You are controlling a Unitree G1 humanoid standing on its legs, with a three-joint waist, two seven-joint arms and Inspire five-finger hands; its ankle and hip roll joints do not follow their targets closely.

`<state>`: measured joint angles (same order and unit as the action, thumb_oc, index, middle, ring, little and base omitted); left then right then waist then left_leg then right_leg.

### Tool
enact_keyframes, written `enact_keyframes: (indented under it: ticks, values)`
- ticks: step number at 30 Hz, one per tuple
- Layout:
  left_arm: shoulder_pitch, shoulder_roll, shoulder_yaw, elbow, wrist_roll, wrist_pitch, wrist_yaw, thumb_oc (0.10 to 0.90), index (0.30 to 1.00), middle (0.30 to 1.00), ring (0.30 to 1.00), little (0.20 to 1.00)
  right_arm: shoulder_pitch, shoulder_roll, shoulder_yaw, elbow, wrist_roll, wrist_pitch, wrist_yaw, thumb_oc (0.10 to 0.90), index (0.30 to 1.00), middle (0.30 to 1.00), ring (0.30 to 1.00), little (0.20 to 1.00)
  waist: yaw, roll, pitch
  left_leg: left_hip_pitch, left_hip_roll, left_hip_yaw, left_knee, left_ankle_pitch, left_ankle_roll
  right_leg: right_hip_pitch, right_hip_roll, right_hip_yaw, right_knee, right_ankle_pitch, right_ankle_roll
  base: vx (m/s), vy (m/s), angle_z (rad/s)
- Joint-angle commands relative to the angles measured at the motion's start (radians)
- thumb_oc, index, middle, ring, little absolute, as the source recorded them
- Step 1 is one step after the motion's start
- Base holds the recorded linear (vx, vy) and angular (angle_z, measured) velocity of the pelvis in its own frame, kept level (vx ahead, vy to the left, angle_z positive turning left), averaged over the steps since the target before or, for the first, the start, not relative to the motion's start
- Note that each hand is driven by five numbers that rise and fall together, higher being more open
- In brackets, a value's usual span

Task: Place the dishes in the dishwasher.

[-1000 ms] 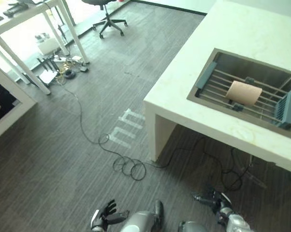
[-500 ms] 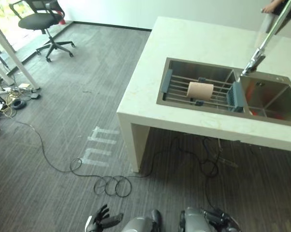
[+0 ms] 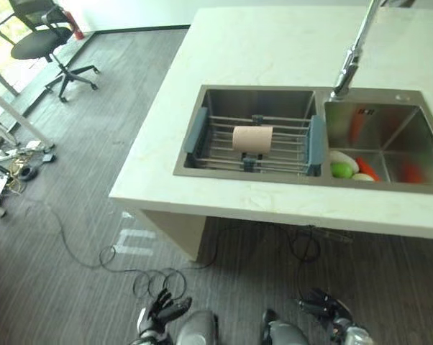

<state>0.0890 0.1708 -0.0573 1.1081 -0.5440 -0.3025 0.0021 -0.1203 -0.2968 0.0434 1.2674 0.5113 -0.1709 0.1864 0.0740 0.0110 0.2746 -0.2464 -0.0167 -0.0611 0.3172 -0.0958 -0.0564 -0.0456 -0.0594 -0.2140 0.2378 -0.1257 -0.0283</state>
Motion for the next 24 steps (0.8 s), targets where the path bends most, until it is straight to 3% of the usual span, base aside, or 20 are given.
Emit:
enact_keyframes:
  ticks: [1, 3, 5, 14, 18, 24]
  values:
    - [-0.023, 0.011, 0.007, 0.017, -0.025, 0.012, 0.018, 0.800, 0.900, 0.900, 0.900, 0.900, 0.014, -0.066, -0.018, -0.030, -0.021, -0.023, 0.021, 0.800, 0.900, 0.900, 0.900, 0.900, 0.014, 0.041, 0.029, 0.069, 0.028, -0.007, -0.017, -0.035, 0.018, -0.030, -0.068, 0.071, 0.062, -0.067, 0.106, 0.06, 0.087, -0.48]
    - [-0.025, 0.004, 0.021, 0.059, -0.041, 0.035, -0.004, 0.800, 0.900, 0.900, 0.900, 0.900, 0.025, -0.062, -0.023, -0.030, -0.006, -0.025, 0.033, 0.800, 0.900, 0.900, 0.900, 0.900, 0.009, 0.049, 0.017, 0.053, 0.036, -0.035, -0.017, -0.044, 0.001, -0.035, -0.076, 0.054, 0.062, -0.077, 0.112, 0.07, 0.153, -0.59]
    - [-0.022, -0.003, 0.034, 0.077, -0.038, 0.045, -0.012, 0.800, 0.900, 0.900, 0.900, 0.900, 0.039, -0.053, -0.033, -0.027, -0.010, -0.027, 0.043, 0.800, 0.900, 0.900, 0.900, 0.900, 0.000, 0.051, 0.004, 0.058, 0.046, -0.013, -0.017, -0.057, -0.004, -0.042, -0.092, 0.037, 0.062, -0.083, 0.118, 0.09, 0.167, -0.22]
    - [-0.012, 0.001, 0.106, 0.104, -0.177, -0.023, 0.010, 0.800, 0.900, 0.900, 0.900, 0.900, 0.058, -0.028, -0.034, -0.007, -0.013, -0.024, 0.058, 0.800, 0.900, 0.900, 0.900, 0.900, -0.002, 0.044, -0.029, 0.082, 0.019, 0.014, -0.017, -0.102, 0.014, -0.062, -0.128, 0.036, 0.062, -0.084, 0.140, 0.04, 0.083, 0.12]
    - [0.008, 0.012, 0.186, 0.097, -0.285, -0.123, 0.047, 0.800, 0.900, 0.900, 0.900, 0.900, 0.073, -0.034, -0.066, 0.010, 0.000, -0.003, 0.045, 0.800, 0.900, 0.900, 0.900, 0.900, -0.002, 0.048, -0.037, 0.102, 0.015, 0.027, -0.017, -0.118, 0.020, -0.048, -0.140, 0.031, 0.062, -0.091, 0.143, 0.03, 0.078, 0.14]
    - [0.033, 0.100, 0.322, -0.025, -0.247, -0.256, 0.155, 0.800, 0.900, 0.900, 0.900, 0.900, 0.096, -0.067, -0.108, 0.017, -0.014, 0.007, 0.065, 0.800, 0.900, 0.900, 0.900, 0.900, 0.005, 0.062, -0.044, 0.112, 0.019, 0.036, -0.017, -0.125, 0.023, -0.032, -0.155, 0.020, 0.062, -0.105, 0.147, 0.01, 0.051, -0.01]
